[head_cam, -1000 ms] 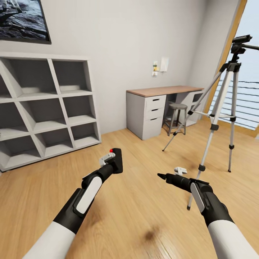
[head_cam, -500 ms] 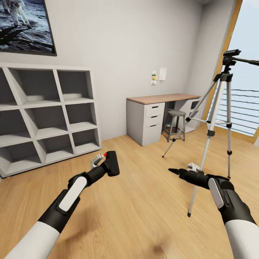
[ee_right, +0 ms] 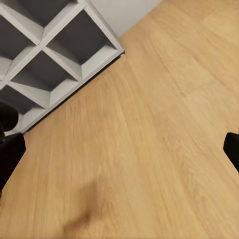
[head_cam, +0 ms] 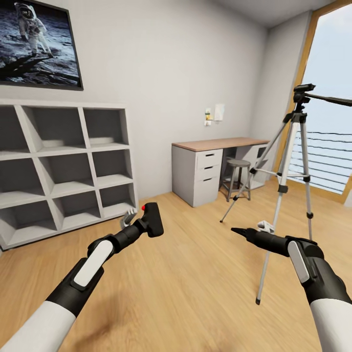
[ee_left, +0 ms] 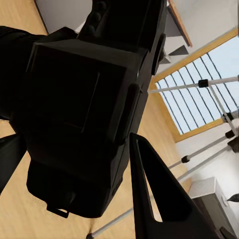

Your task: Attach the digital camera to the camera tripod in the bedroom.

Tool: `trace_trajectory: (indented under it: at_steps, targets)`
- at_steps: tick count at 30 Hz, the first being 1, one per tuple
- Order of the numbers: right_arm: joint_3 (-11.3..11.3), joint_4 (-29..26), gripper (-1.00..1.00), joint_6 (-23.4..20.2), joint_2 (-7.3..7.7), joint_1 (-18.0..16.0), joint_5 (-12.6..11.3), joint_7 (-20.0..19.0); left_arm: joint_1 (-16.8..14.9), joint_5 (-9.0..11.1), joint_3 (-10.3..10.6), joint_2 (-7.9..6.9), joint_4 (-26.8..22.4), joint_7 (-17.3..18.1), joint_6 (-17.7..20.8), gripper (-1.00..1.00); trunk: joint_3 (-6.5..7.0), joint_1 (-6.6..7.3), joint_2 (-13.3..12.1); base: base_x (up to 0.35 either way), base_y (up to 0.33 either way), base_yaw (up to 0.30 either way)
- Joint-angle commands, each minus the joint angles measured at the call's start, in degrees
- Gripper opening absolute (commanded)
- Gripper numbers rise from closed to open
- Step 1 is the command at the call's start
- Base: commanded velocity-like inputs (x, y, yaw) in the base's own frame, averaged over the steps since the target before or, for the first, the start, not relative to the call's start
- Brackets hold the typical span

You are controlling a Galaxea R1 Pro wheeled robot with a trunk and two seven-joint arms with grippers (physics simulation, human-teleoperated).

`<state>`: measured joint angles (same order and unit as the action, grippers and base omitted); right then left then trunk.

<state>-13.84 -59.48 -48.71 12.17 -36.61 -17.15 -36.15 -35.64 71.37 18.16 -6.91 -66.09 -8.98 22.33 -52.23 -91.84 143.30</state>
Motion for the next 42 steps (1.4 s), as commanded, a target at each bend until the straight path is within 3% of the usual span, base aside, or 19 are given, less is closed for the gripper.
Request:
trace_trajectory:
  at_steps: [1, 6, 42]
  targets:
    - [-0.09, -0.02, 1.00, -0.32, -0.02, -0.04, 0.03, -0.18, -0.04, 0.56, 0.12, -0.05, -0.10, -0.52, 0.00, -1.00, 0.16, 0.03, 0.01, 0.000, 0.000, 0.000]
    - [-0.02, -0.02, 1.00, -0.33, -0.08, -0.04, 0.02, -0.16, -0.04, 0.42, 0.12, -0.09, -0.04, -0.57, 0.00, -1.00, 1.27, 0.16, -0.06, 0.000, 0.000, 0.000]
    - [-0.10, -0.02, 1.00, -0.50, -0.16, -0.04, -0.08, -0.15, -0.04, 0.65, 0.12, -0.04, -0.09, -0.44, -0.01, -1.00, 7.74, 8.07, -14.50, 0.000, 0.000, 0.000]
